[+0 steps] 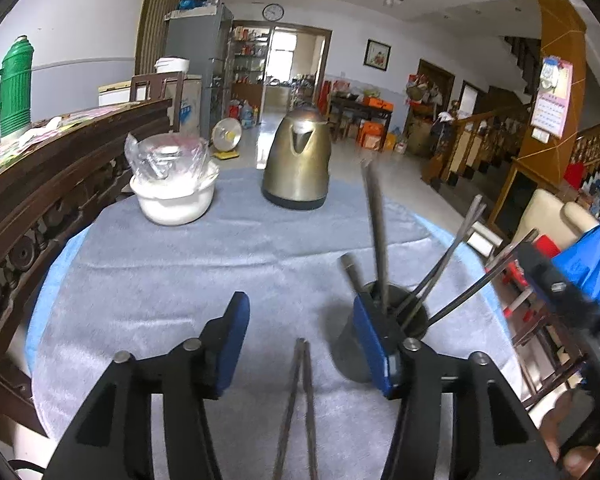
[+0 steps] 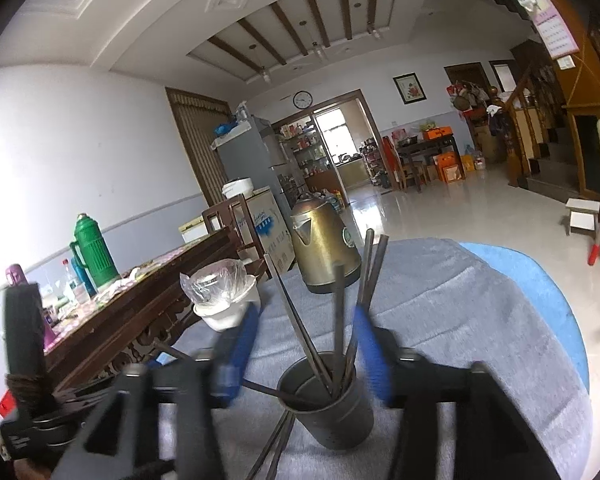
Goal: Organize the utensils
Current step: 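Open the left gripper while the right gripper opens, releasing chopsticks into the cup, then move both grippers back over the remaining chopsticks on the cloth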
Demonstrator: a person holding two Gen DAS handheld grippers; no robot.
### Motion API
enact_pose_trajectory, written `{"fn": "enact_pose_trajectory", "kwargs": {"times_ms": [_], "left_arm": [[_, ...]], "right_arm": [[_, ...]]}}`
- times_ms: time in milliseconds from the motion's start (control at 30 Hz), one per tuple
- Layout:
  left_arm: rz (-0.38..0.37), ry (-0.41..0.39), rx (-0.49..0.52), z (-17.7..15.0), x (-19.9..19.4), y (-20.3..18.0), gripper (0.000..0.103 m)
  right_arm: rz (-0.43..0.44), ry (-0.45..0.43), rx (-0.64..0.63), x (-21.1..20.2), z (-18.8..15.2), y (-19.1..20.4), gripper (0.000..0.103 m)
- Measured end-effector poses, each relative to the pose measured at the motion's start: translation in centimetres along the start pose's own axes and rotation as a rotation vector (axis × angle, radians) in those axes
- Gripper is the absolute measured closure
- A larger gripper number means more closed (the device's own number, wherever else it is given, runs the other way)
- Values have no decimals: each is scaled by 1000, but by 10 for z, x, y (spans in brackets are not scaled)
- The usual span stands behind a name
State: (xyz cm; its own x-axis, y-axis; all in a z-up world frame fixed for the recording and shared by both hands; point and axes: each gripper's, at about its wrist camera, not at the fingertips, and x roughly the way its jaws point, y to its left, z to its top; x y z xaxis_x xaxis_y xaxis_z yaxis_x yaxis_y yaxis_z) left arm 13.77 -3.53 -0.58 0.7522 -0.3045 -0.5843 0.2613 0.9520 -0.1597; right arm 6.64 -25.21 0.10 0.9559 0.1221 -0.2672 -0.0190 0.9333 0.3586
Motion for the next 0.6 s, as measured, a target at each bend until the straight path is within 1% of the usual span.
{"fn": "enact_pose_trajectory", "kwargs": {"times_ms": [133, 367, 467, 600], "left_arm": [[35, 49, -10, -5, 8, 9, 43], [106, 108, -11, -17, 10, 18, 39], [141, 135, -3, -21, 11, 21, 38], [179, 166, 10, -29, 10, 25, 38]], "right_arm": [[-9, 20, -13, -7, -3, -4, 45], [-32, 121, -23, -8, -24, -12, 45], [-30, 176, -3, -4, -36, -15, 45], [-20, 221, 16, -3, -49, -15, 45]]}}
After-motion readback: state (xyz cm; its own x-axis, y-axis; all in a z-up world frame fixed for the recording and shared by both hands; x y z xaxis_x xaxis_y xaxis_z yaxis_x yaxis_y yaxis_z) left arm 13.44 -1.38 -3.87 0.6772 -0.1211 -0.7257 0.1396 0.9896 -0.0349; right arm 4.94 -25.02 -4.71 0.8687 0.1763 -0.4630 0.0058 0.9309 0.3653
